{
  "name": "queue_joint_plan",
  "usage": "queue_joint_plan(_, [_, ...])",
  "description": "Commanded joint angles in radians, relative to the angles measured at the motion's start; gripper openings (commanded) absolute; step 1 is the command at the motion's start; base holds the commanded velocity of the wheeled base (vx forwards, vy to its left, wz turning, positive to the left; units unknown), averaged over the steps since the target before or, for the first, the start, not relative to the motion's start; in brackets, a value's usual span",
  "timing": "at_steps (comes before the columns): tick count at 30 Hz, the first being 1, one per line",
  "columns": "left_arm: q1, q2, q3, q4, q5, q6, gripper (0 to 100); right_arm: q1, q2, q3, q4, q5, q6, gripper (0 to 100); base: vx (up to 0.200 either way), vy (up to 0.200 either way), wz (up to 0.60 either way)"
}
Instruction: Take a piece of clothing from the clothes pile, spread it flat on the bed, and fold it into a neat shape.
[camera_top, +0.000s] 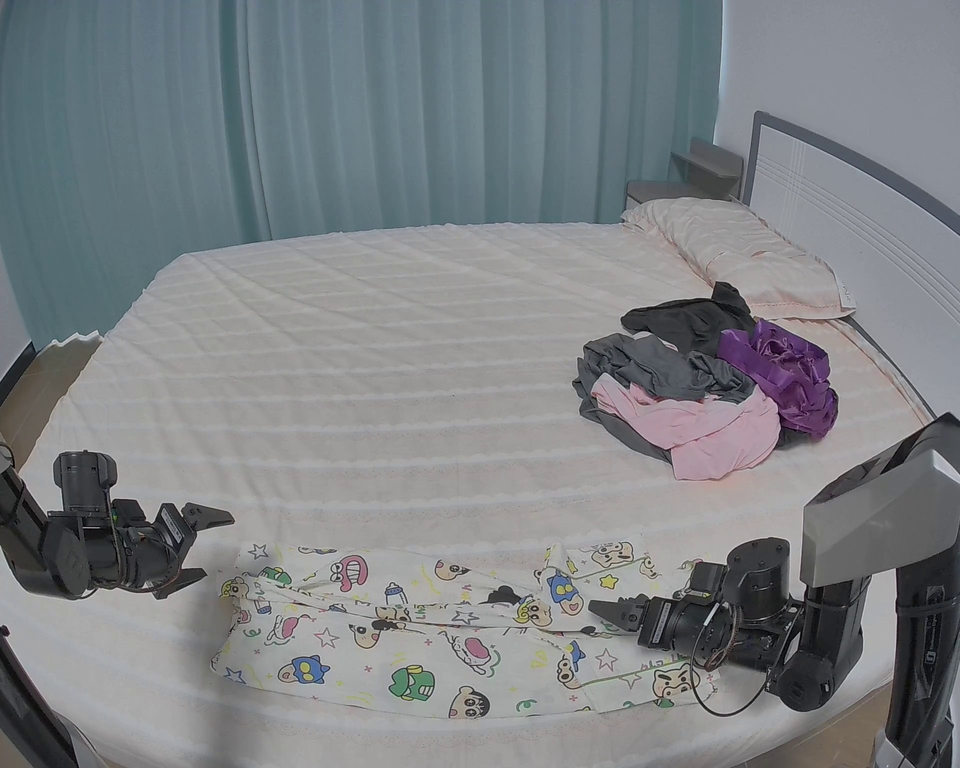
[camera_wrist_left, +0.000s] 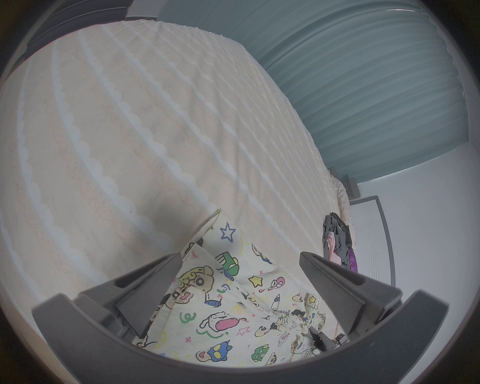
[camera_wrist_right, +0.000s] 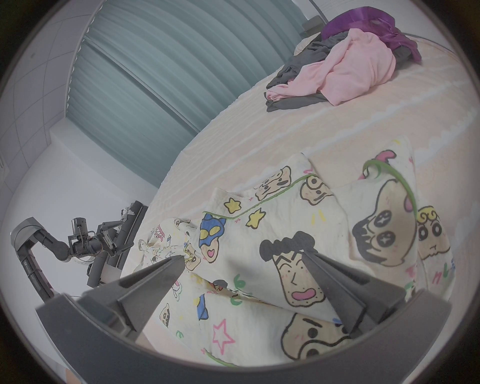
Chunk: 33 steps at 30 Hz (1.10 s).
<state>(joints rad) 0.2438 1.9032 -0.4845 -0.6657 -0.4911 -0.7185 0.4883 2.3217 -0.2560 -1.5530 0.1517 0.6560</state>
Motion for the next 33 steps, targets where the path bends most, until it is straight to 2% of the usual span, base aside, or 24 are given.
queue_joint_plan(1, [-0.012, -0.003, 0.012, -0.002, 0.000, 0.005, 100, 0.000, -0.016, 0.003, -0.009, -0.023, -0.001, 100, 0.000, 0.000, 0.00])
queue_joint_plan(8, [-0.040, -0.003, 0.029, -0.018, 0.000, 0.005, 100, -0.010, -0.133, 0.041, -0.007, -0.038, -0.002, 100, 0.000, 0.000, 0.00])
queue_joint_plan(13, [-0.072, -0.001, 0.035, -0.018, 0.003, 0.002, 100, -0.024, -0.133, 0.035, -0.007, -0.092, -0.013, 100, 0.000, 0.000, 0.00])
queue_joint_plan(21, [-0.078, -0.001, 0.040, -0.018, 0.003, -0.004, 100, -0.017, -0.124, 0.038, -0.007, -0.093, -0.012, 100, 0.000, 0.000, 0.00])
queue_joint_plan(24, [-0.081, -0.001, 0.046, -0.018, 0.003, -0.002, 100, -0.016, -0.124, 0.038, -0.007, -0.093, -0.013, 100, -0.200, 0.000, 0.00])
queue_joint_plan(27, [-0.092, -0.004, 0.049, -0.018, 0.005, 0.001, 100, -0.016, -0.124, 0.038, -0.007, -0.093, -0.013, 100, 0.000, 0.000, 0.00])
queue_joint_plan(29, [-0.100, -0.015, 0.049, -0.018, 0.022, 0.001, 100, -0.016, -0.124, 0.038, -0.007, -0.093, -0.013, 100, 0.000, 0.000, 0.00])
queue_joint_plan(31, [-0.130, -0.032, 0.044, -0.009, 0.078, -0.004, 100, -0.016, -0.124, 0.037, -0.007, -0.093, -0.013, 100, 0.000, 0.000, 0.00])
queue_joint_plan(33, [-0.181, -0.038, 0.032, -0.003, 0.180, -0.024, 100, -0.014, -0.124, 0.035, -0.007, -0.093, -0.013, 100, 0.000, 0.000, 0.00])
